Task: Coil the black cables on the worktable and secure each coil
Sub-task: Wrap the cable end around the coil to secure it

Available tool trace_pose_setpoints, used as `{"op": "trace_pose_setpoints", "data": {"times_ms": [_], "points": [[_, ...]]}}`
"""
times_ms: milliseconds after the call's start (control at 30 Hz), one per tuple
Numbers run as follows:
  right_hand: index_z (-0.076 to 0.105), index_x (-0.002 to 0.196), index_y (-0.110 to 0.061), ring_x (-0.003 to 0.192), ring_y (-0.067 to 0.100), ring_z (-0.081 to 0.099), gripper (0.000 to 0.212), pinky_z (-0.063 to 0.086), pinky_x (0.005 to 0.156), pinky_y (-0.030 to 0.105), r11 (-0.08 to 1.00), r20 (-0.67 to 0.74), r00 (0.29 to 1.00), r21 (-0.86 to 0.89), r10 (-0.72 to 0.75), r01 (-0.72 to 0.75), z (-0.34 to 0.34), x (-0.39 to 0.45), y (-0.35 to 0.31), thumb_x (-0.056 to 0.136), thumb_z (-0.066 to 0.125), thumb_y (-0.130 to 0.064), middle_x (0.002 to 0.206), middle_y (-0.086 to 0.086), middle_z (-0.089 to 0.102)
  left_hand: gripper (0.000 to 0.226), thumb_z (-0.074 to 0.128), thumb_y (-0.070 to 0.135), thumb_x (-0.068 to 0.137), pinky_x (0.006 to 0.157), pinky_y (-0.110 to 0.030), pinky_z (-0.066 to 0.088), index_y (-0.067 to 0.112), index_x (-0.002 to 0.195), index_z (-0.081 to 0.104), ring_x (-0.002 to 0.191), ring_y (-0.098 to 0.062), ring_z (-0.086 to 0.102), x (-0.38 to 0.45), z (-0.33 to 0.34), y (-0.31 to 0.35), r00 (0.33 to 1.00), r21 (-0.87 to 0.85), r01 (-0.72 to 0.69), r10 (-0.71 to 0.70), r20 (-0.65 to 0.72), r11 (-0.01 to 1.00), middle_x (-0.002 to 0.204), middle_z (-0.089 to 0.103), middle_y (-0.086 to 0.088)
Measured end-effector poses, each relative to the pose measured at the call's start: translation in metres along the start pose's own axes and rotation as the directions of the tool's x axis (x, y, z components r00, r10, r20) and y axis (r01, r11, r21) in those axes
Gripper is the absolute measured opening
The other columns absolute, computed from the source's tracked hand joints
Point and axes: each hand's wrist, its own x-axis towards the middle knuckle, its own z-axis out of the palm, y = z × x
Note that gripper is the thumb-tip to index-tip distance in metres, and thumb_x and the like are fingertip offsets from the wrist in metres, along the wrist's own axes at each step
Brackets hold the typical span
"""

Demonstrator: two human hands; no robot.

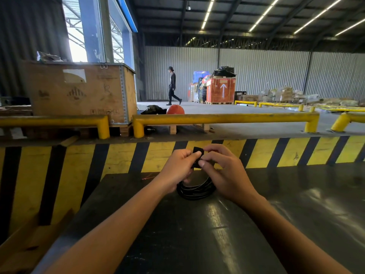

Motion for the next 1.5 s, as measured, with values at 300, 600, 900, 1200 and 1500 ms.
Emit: {"op": "trace_pose_setpoints", "data": {"times_ms": [300, 600, 900, 1200, 1500], "points": [[0.07, 0.092, -0.009, 0.093, 0.007, 0.058, 0.011, 0.047, 0.07, 0.004, 0.951, -0.085, 0.971, 0.238, 0.223, -0.198, 0.0, 0.001, 0.011, 0.086, 0.062, -0.015, 0.106, 0.0, 0.059, 0.039, 0.041, 0.036, 0.099, 0.045, -0.022, 0.033, 0.008, 0.078, 0.059, 0.041, -0.005, 0.042, -0.002, 0.009, -0.008, 0.951, 0.249, -0.295, 0.309, -0.018, 0.923, 0.051, 0.045, 0.003], [0.067, 0.084, -0.007, 0.071, 0.012, 0.065, 0.004, 0.054, 0.064, 0.023, 0.876, -0.009, 0.967, 0.426, 0.255, -0.227, 0.0, -0.007, 0.02, 0.083, 0.065, -0.011, 0.077, 0.006, 0.069, 0.057, 0.033, 0.046, 0.097, 0.048, -0.036, 0.033, -0.002, 0.074, 0.056, 0.046, -0.015, 0.044, -0.005, 0.011, -0.011, 0.918, 0.361, -0.381, 0.396, 0.034, 0.851, 0.055, 0.048, -0.011], [0.062, 0.099, -0.013, 0.068, 0.003, 0.064, 0.013, 0.055, 0.064, 0.019, 0.769, 0.163, 0.902, 0.476, 0.399, -0.426, 0.006, -0.026, 0.023, 0.086, 0.061, -0.012, 0.079, 0.002, 0.065, 0.057, 0.032, 0.046, 0.098, 0.04, -0.018, 0.034, 0.001, 0.071, 0.056, 0.035, -0.006, 0.041, -0.004, 0.012, -0.026, 0.972, 0.257, -0.222, 0.191, 0.139, 0.941, 0.047, 0.044, 0.0], [0.071, 0.081, -0.014, 0.073, 0.016, 0.06, 0.015, 0.048, 0.07, 0.03, 0.628, 0.231, 0.821, 0.547, 0.522, -0.553, 0.013, -0.049, 0.029, 0.089, 0.058, -0.016, 0.076, 0.006, 0.067, 0.061, 0.028, 0.05, 0.096, 0.041, -0.017, 0.036, 0.001, 0.076, 0.058, 0.036, -0.006, 0.042, -0.007, 0.022, -0.038, 0.981, 0.223, -0.104, 0.063, 0.183, 0.969, 0.05, 0.044, -0.001], [0.068, 0.081, -0.01, 0.063, 0.012, 0.059, 0.019, 0.044, 0.06, 0.026, 0.175, 0.251, 0.523, 0.754, 0.814, -0.633, 0.029, -0.086, 0.058, 0.091, 0.053, -0.016, 0.067, 0.001, 0.069, 0.037, 0.065, 0.003, 0.083, 0.079, -0.029, 0.052, 0.013, 0.117, 0.056, 0.086, -0.016, 0.064, -0.034, 0.025, -0.094, 0.937, -0.131, 0.259, -0.216, 0.276, 0.957, 0.092, 0.062, -0.006]]}}
